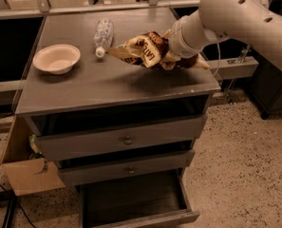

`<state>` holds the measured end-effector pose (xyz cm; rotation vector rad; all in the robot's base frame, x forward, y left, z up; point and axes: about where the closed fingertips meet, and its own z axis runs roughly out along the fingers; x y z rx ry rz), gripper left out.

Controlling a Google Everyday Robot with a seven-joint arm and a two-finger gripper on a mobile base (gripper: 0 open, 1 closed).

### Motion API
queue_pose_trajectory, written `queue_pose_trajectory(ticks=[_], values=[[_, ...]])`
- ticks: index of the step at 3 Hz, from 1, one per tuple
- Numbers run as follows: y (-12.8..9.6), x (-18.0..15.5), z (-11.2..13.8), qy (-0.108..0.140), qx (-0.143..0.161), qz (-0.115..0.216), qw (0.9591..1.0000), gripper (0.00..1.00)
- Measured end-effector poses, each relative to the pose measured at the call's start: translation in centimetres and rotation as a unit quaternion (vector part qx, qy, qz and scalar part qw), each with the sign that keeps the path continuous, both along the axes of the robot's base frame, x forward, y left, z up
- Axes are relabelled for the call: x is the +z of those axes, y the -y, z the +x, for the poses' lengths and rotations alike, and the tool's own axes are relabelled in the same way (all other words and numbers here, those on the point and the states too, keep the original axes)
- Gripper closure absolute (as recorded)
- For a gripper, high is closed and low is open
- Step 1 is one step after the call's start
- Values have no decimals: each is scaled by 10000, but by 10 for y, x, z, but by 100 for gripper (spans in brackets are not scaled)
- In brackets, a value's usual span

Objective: Place brown chip bag into bottom drawer

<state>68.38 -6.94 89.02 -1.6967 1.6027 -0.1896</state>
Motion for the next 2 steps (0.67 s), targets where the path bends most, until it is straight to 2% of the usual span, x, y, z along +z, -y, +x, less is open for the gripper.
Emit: queue_pose_trajectory(ticks=[1,2], values=[[10,24,-17,87,-4,-35,10000,100],[26,43,-50,38,-66,-81,9999,100]])
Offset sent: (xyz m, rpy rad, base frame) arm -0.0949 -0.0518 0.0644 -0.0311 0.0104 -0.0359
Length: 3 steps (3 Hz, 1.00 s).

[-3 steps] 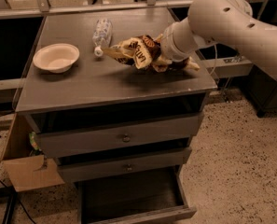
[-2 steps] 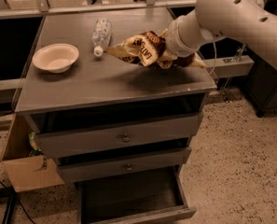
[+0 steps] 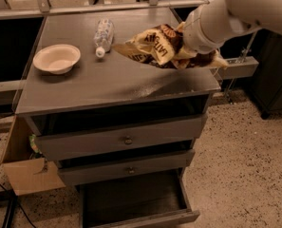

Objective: Place brown chip bag into bottom drawer

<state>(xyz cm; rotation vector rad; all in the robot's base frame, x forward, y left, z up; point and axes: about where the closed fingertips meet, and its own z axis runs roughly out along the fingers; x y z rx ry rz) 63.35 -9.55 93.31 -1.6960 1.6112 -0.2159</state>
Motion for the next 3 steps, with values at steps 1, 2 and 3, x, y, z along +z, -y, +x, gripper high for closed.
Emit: queue_pose_trajectory(ticks=[1,2,3], values=[[14,10,-37,-196,-76,-49,9998,100],[27,14,-84,-547,-177,-69,9983,100],[33,14,-123,-874,-240,-70,9959,100]])
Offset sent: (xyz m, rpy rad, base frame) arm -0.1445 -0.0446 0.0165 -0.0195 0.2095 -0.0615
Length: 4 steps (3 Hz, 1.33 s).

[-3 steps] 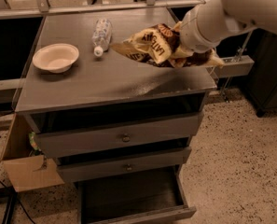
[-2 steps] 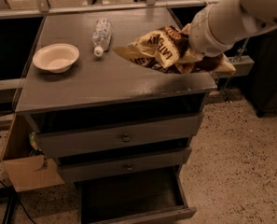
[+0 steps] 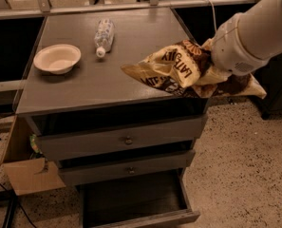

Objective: Place brown chip bag into bottom drawer

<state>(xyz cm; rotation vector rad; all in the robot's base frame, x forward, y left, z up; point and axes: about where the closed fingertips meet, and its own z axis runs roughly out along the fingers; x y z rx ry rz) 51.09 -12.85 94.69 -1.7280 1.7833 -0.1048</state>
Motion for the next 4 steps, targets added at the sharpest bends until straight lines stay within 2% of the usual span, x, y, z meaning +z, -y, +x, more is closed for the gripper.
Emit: queue_pose_trajectory(ticks=[1,2,4], values=[[-2,-22,-30,-311,-13,151,9994,100],[-5,-68,-40,-561,-44,205,9982,100],[-6,-89,-40,-573,-39,124,9983,100]])
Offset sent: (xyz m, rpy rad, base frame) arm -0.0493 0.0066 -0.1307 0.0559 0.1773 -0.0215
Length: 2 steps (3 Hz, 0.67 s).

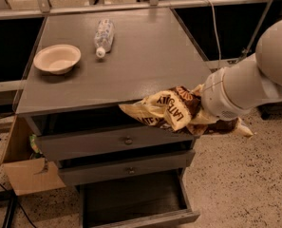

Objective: Place brown chip bag into bottom drawer

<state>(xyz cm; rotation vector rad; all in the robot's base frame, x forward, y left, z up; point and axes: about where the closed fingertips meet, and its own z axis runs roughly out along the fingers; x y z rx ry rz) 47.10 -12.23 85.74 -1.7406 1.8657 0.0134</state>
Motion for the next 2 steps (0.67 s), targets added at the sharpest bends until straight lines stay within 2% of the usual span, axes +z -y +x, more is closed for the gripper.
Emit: queue_pose_trajectory(ticks=[2], values=[[9,-85,23,-13,-250,79,9997,100]])
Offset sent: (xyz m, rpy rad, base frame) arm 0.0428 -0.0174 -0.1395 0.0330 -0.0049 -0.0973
